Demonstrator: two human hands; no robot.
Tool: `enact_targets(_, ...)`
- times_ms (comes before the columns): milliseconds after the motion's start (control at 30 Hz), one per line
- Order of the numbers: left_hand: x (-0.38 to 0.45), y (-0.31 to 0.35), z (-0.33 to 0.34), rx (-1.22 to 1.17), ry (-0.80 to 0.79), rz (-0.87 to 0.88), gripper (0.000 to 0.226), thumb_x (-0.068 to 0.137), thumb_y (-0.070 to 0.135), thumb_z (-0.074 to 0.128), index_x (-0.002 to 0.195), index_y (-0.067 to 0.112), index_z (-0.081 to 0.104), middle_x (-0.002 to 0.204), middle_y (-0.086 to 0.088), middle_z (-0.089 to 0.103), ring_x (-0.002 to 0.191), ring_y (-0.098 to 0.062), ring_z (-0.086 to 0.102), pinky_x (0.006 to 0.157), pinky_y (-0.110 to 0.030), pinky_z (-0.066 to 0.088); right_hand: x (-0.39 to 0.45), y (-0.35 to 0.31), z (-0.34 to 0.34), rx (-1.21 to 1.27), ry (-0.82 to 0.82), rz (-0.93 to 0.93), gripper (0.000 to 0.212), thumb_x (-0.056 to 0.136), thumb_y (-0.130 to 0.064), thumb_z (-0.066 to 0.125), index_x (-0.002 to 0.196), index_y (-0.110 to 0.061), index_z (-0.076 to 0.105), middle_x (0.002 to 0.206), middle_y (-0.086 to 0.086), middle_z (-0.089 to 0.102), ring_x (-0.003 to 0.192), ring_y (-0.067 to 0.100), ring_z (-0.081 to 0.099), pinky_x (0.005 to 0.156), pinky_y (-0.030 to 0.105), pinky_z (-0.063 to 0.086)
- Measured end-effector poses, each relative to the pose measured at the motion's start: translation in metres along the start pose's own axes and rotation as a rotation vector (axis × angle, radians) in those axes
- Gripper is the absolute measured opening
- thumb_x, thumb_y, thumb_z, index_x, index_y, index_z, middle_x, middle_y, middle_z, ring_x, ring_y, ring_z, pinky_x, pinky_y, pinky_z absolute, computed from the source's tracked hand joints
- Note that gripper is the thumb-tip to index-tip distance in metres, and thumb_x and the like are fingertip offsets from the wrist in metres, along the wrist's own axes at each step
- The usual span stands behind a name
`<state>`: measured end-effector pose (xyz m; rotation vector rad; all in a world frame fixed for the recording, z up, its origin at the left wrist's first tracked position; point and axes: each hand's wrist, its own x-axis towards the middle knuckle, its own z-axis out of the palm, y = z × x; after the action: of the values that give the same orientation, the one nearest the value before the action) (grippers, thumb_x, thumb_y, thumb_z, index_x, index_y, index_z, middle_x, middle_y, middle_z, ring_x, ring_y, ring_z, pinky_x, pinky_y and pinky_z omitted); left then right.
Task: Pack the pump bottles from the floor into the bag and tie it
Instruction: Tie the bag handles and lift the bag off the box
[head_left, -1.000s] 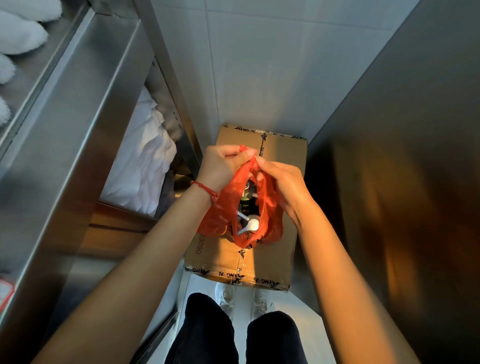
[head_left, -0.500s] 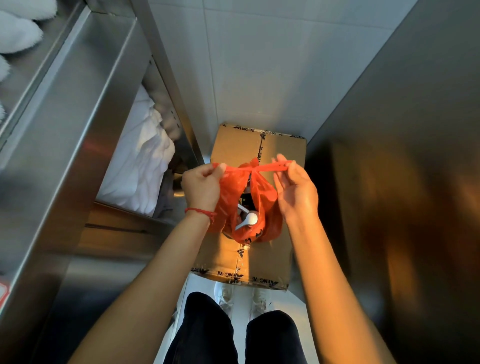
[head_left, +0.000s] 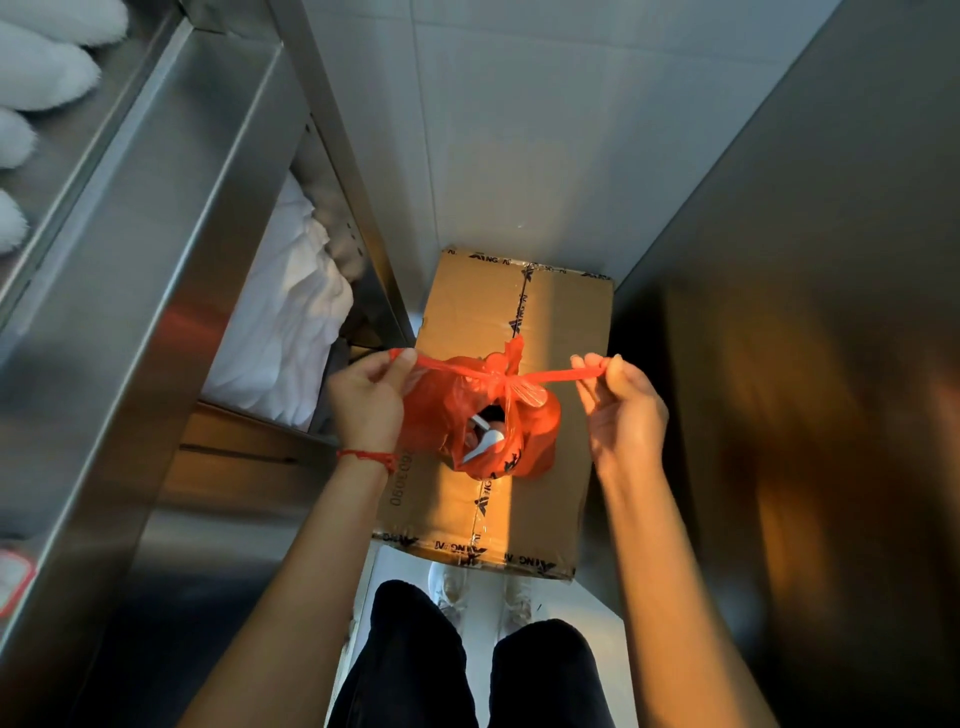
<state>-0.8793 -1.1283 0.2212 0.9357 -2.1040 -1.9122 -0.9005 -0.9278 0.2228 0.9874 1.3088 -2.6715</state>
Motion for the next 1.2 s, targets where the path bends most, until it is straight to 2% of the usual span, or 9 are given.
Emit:
enact_targets(100,0.001,0.023,0.008,0.056,-0.139,0.125,0.013,0.078,0.013,0.066,0.090,0.010,0.070,0.080,-0.012,0.070,0.079,-0.021,0.067,0.074,-0.031,0.053,-0.009,-0.013,0.012,-0.265,-0.176,-0.205,0.022,0.086,0.002,0.050,0.072,-0.009,0.063,0.065,0.000,0.073,0.072,0.021,0.069,0.080,0.032,0.055)
enact_targets(233,-0.004,0.052,0.039,0.202,-0.320,0.318,0.011,0.075,0.015,0.069,0.085,0.012,0.073,0.073,-0.001,0.070,0.067,-0.004,0.063,0.064,-0.013,0.048,-0.017,-0.021,0.036,-0.599,-0.320,-0.413,0.014,0.083,0.000,0.058,0.076,-0.007,0.068,0.074,0.000,0.072,0.077,0.015,0.068,0.078,0.027,0.055)
enact_targets(400,0.000,0.060,0.056,0.169,-0.390,0.322,0.012,0.077,0.011,0.068,0.088,0.011,0.072,0.079,-0.003,0.071,0.067,-0.001,0.063,0.067,-0.016,0.050,-0.019,-0.027,0.046,-0.795,-0.344,-0.513,0.005,0.080,-0.003,0.064,0.078,-0.004,0.069,0.092,0.006,0.069,0.092,0.016,0.064,0.091,0.036,0.050)
enact_targets(533,-0.002,0.058,0.058,0.145,-0.475,0.351,0.017,0.080,0.005,0.063,0.097,0.001,0.067,0.087,-0.001,0.066,0.067,0.010,0.060,0.066,-0.007,0.047,-0.018,-0.026,0.049,-0.927,-0.387,-0.601,0.004,0.080,-0.006,0.066,0.077,-0.004,0.068,0.108,0.011,0.063,0.104,0.014,0.055,0.097,0.033,0.042)
enact_targets(767,-0.008,0.056,0.056,0.108,-0.587,0.317,0.017,0.082,-0.004,0.057,0.098,-0.008,0.063,0.083,-0.006,0.065,0.055,0.011,0.058,0.054,-0.004,0.041,-0.016,-0.025,0.051,-0.945,-0.404,-0.569,0.004,0.080,-0.002,0.064,0.081,0.001,0.067,0.107,0.017,0.061,0.105,0.021,0.054,0.096,0.041,0.043)
enact_targets(900,-0.007,0.056,0.059,0.074,-0.510,0.243,0.017,0.079,-0.002,0.061,0.089,0.010,0.067,0.058,0.016,0.066,0.055,0.003,0.061,0.058,-0.013,0.050,-0.011,-0.026,0.040,-0.745,-0.427,-0.446,0.020,0.083,0.001,0.058,0.102,-0.004,0.064,0.093,0.007,0.066,0.086,0.001,0.062,0.079,0.019,0.049)
enact_targets(1000,-0.012,0.055,0.057,0.105,-0.493,0.232,0.018,0.079,-0.002,0.060,0.089,0.010,0.068,0.063,0.006,0.068,0.064,-0.015,0.063,0.068,-0.029,0.052,-0.007,-0.015,0.023,-0.730,-0.473,-0.261,0.036,0.082,0.011,0.053,0.116,-0.001,0.056,0.102,0.009,0.066,0.079,-0.006,0.064,0.074,0.012,0.049)
enact_targets(1067,-0.016,0.057,0.056,0.125,-0.494,0.248,0.017,0.079,-0.005,0.059,0.090,0.003,0.069,0.076,-0.010,0.070,0.068,-0.018,0.063,0.072,-0.032,0.052,-0.009,-0.003,0.019,-0.774,-0.499,-0.183,0.030,0.080,0.010,0.058,0.108,0.001,0.062,0.091,0.008,0.070,0.075,-0.002,0.065,0.073,0.014,0.050)
enact_targets(1200,-0.024,0.064,0.053,0.102,-0.515,0.269,0.016,0.079,-0.009,0.056,0.088,-0.005,0.068,0.083,-0.013,0.067,0.058,0.004,0.061,0.067,-0.017,0.052,-0.015,0.006,0.024,-0.786,-0.504,-0.198,0.010,0.077,0.003,0.066,0.070,0.011,0.064,0.049,0.001,0.063,0.056,0.001,0.052,0.055,0.016,0.042)
